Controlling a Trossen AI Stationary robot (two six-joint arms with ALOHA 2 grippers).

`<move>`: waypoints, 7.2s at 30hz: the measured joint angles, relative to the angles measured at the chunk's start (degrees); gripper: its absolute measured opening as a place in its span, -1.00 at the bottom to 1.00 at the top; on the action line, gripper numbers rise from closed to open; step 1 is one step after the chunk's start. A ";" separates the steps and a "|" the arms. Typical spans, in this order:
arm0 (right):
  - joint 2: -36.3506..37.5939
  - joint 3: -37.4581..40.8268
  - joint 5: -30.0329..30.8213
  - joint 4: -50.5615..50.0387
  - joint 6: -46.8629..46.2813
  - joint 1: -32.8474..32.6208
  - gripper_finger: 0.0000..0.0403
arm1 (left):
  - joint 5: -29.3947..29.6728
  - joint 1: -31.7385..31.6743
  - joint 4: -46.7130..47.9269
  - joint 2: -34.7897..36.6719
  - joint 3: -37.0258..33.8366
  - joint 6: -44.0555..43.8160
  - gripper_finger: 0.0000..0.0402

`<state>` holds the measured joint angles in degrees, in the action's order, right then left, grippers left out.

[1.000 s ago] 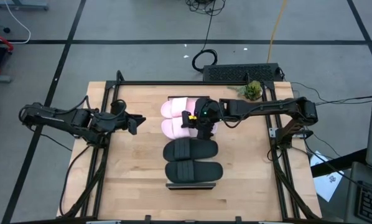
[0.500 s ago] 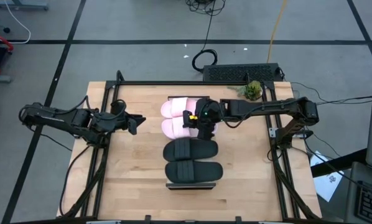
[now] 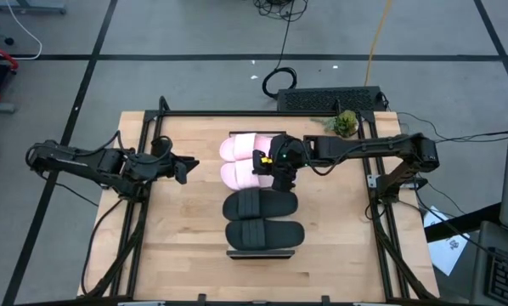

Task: Pick and place slides into the shelf
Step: Put the pink slipper on the shelf, then return to Home Position

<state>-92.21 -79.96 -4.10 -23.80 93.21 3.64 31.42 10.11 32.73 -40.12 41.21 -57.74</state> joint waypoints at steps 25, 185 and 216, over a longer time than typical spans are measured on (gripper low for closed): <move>8.47 0.09 8.93 -2.46 -9.36 -2.22 -0.73 | -1.08 0.04 0.04 -0.01 0.00 0.80 -0.20; 91.78 73.40 9.33 14.81 -105.66 -3.53 -1.00 | -43.45 -8.26 -33.18 39.80 -39.82 48.59 -0.28; 91.74 73.75 6.94 18.13 -107.54 0.13 -1.00 | -43.39 -8.26 -33.14 39.80 -39.82 41.92 -0.28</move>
<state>-0.47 -6.21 2.84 -5.67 -14.33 3.77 -11.97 1.85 -0.41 -0.32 1.39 -15.81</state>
